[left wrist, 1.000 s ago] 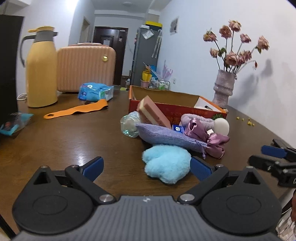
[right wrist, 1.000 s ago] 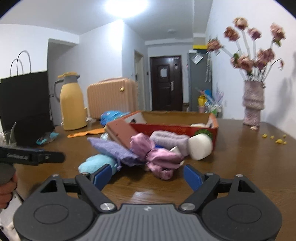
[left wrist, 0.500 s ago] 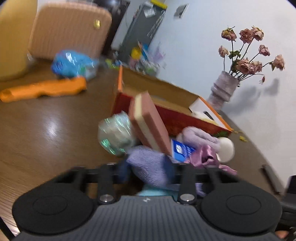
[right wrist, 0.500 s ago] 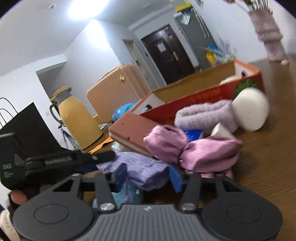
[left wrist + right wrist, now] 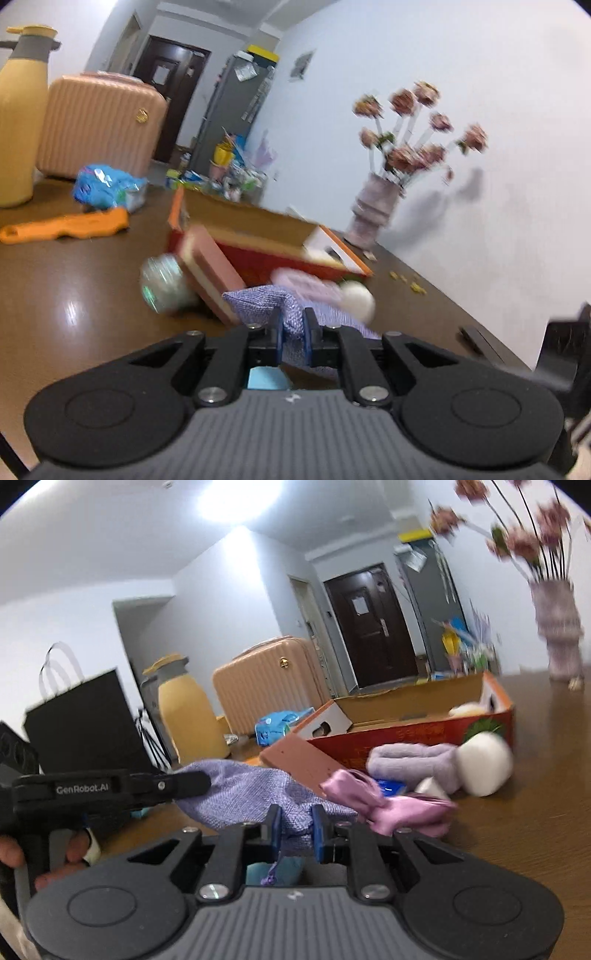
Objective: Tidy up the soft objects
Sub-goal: 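Move both grippers back to the pile and grasp the purple fabric sachet, then lift the purple sachet into the cardboard box and open both grippers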
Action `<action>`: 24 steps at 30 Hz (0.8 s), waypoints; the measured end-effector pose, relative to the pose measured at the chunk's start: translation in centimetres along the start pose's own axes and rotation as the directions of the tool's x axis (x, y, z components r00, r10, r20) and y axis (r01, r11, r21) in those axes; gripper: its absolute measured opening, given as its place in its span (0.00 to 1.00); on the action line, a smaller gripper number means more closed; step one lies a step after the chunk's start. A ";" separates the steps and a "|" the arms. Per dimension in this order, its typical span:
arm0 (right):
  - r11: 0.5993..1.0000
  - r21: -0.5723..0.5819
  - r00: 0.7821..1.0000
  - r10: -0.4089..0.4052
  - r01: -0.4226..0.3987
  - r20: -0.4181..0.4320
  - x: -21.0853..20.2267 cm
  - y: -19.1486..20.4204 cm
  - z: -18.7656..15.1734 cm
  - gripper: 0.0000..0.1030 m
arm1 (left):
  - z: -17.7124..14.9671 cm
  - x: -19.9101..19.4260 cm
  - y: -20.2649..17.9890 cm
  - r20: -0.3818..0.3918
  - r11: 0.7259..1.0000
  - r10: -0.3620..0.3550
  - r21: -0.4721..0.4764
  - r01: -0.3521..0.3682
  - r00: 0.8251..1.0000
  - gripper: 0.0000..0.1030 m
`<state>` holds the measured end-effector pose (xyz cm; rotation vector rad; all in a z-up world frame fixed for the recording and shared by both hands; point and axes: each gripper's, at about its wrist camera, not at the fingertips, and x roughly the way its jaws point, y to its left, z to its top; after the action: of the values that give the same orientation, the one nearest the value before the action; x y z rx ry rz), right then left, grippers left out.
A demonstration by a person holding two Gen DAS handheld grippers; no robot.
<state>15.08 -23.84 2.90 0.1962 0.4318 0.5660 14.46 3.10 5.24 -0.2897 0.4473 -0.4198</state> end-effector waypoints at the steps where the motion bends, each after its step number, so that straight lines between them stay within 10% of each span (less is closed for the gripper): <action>1: 0.999 -0.032 1.000 -0.020 0.020 -0.016 -1.1 0.0 -0.3 0.16 | -1.2 -0.3 -0.8 -0.017 1.000 -0.010 0.005 0.010 1.000 0.10; 5: 0.993 -0.075 0.989 -0.096 0.088 -0.109 -3.7 -1.0 -2.5 0.20 | -5.8 0.0 -3.1 -0.109 1.000 -0.025 0.016 0.027 0.994 0.15; 11: 0.989 0.019 0.988 -0.146 0.147 -0.046 -5.9 -2.7 -3.6 0.38 | -6.7 -0.2 -3.3 -0.127 0.999 -0.033 0.022 0.036 0.991 0.56; 20: 0.962 -0.058 0.960 -0.272 0.268 -0.073 -1.3 -1.5 -6.6 0.39 | -7.1 1.9 -2.6 -0.187 0.997 -0.069 -0.037 0.063 0.980 0.23; 24: 0.943 -0.142 0.949 -0.312 0.301 -0.056 -1.0 -0.2 -7.5 0.22 | -7.3 1.6 -3.0 -0.181 0.997 -0.074 -0.014 0.072 0.981 0.18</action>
<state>11.07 -24.06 -3.51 -0.0217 0.4884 0.2940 11.36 -1.51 -0.53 -0.2768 0.6185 -0.5187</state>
